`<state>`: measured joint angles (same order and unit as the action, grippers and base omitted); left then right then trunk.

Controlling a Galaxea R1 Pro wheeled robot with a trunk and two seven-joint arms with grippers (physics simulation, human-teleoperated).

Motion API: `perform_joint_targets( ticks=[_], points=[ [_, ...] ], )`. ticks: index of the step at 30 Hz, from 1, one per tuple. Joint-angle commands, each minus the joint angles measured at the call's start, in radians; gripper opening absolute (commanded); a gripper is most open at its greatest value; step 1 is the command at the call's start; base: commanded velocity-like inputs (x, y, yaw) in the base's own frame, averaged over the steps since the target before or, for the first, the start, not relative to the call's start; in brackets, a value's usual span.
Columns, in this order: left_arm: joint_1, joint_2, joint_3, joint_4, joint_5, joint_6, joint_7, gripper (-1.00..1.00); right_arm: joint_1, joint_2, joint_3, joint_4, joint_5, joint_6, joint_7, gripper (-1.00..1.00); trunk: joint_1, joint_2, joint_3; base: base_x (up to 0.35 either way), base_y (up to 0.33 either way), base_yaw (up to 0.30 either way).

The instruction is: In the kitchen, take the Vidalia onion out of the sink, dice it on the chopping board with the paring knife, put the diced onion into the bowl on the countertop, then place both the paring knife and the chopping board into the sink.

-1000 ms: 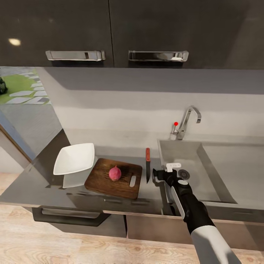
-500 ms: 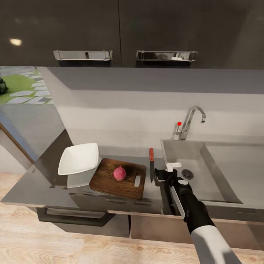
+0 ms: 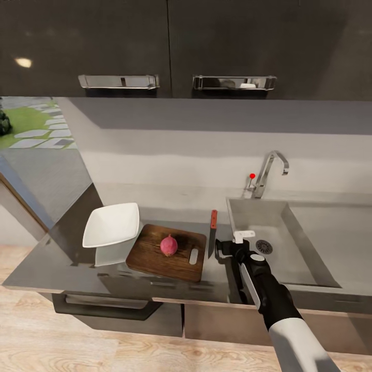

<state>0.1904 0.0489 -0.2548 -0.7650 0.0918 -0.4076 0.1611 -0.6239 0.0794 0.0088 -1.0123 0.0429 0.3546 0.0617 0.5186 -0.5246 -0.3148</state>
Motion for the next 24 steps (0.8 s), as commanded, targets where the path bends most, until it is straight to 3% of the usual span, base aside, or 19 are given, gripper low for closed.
perform_joint_targets(
  ticks=[1, 16, 24],
  points=[
    [0.0, 0.002, -0.007, -0.002, 0.009, -0.002, 0.008, 1.0, 0.0, 0.0, -0.001, -0.002, 0.005, 0.006, 0.004, 1.0, 0.0, -0.001, -0.001, 0.0, 0.0, 0.0],
    [0.0, 0.002, -0.007, -0.001, 0.009, -0.002, 0.008, 1.0, 0.0, 0.0, -0.001, -0.002, 0.005, 0.006, 0.004, 1.0, 0.0, -0.001, 0.0, 0.0, 0.002, 0.0],
    [0.0, 0.002, -0.007, -0.001, 0.009, -0.002, 0.008, 1.0, 0.0, 0.0, -0.001, -0.002, 0.005, 0.006, 0.004, 1.0, 0.0, -0.001, 0.0, 0.0, 0.128, 0.0]
  ],
)
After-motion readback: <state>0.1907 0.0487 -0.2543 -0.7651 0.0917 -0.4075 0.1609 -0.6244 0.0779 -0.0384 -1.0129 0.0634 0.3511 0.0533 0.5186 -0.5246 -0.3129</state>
